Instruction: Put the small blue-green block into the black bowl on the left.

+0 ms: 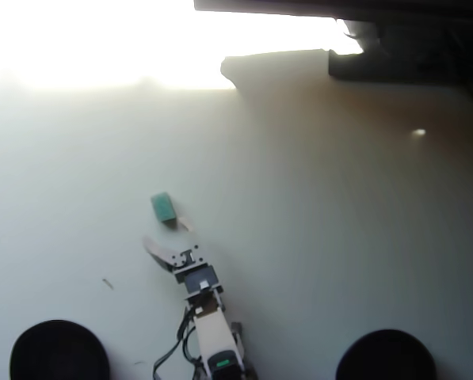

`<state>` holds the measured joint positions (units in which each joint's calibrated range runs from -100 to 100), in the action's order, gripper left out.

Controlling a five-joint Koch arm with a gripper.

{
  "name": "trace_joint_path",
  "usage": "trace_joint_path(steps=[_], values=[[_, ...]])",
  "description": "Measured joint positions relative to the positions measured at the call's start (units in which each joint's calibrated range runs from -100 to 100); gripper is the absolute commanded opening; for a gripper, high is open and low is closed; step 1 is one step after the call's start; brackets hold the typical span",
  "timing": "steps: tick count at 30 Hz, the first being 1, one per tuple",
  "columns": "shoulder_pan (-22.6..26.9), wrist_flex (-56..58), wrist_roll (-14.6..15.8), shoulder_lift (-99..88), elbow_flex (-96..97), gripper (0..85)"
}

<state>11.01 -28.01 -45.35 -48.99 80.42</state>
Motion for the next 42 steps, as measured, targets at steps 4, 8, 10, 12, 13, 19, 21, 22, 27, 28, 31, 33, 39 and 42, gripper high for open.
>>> trace_joint_path(steps=[4, 8, 10, 12, 13, 19, 21, 22, 27, 28, 31, 33, 39, 42], values=[[-0.59, 0.0, -0.59, 3.54, -0.65, 42.6], [-0.73, 0.0, -1.12, 8.84, -4.99, 42.6], [-0.73, 0.0, -1.51, 12.63, -7.57, 42.8], [-0.73, 0.0, -1.9, 16.79, -9.97, 42.8], [-0.73, 0.0, -2.1, 18.81, -11.17, 42.8], [-0.44, -0.49, -3.13, 27.9, -15.51, 42.1], [-0.34, -0.66, -3.32, 29.92, -16.34, 38.4], [-0.34, -0.74, -3.32, 30.68, -16.53, 35.7], [0.1, -1.32, -3.32, 34.22, -18.01, 30.2], [0.2, -1.32, -3.32, 34.97, -19.02, 24.5], [0.59, -1.32, -3.22, 34.97, -19.85, 7.7], [0.93, -1.48, -2.49, 34.97, -19.85, 3.2], [2.69, -2.3, -0.2, 34.97, -19.76, 3.2], [3.22, -2.3, 0.24, 32.7, -18.84, 3.2]])
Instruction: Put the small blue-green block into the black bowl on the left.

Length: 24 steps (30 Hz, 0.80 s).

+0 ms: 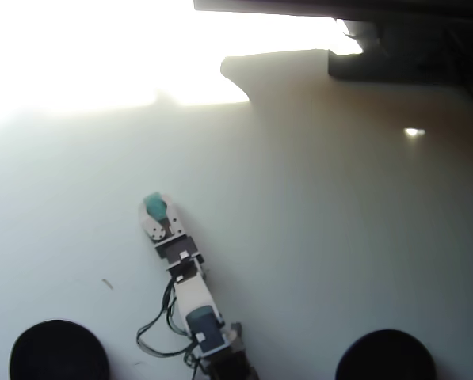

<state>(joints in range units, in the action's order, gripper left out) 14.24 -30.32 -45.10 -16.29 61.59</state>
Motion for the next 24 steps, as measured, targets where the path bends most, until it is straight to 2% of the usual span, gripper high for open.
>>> trace_joint_path(steps=[10, 16, 24], values=[[1.27, 0.33, 0.15, -16.29, 4.52, 3.2], [3.52, 8.39, 0.15, -31.06, 4.99, 3.1], [9.23, 16.95, 1.03, -46.84, 5.26, 3.1]])
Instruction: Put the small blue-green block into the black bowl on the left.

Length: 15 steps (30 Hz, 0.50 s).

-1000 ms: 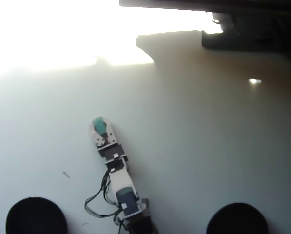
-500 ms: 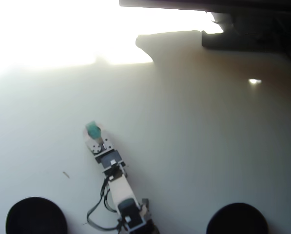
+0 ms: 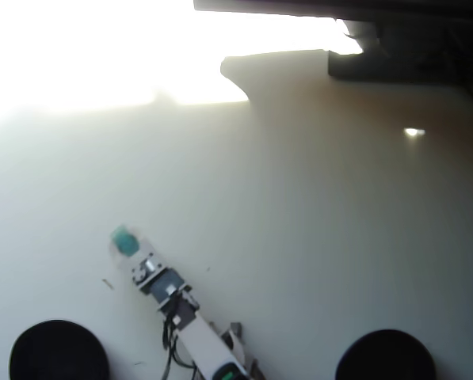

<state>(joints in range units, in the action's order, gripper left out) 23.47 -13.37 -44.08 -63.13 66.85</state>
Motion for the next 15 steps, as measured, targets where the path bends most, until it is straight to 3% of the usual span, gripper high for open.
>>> trace_joint_path(steps=[15], values=[[6.45, 11.52, 1.12, -20.83, 0.09, 3.1]])
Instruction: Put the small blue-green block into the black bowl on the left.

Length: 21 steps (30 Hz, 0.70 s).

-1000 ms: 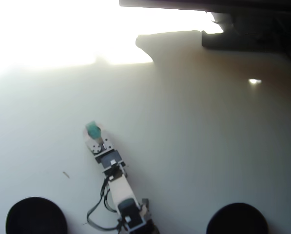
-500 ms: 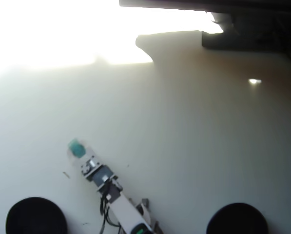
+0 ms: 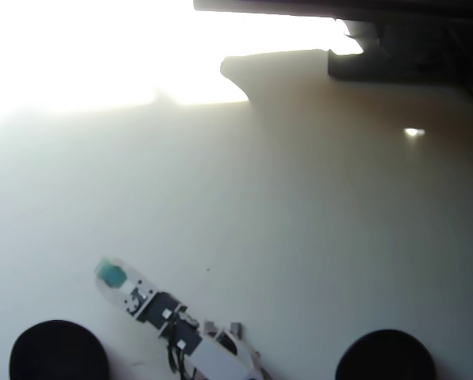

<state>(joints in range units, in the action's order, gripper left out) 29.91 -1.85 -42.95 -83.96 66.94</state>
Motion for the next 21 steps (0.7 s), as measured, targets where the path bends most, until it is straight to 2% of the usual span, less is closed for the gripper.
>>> trace_joint_path(steps=[8, 21], values=[[2.98, 4.52, 0.0, -8.33, 0.0, 3.1], [12.8, 9.13, -0.05, -14.14, 0.0, 3.1]])
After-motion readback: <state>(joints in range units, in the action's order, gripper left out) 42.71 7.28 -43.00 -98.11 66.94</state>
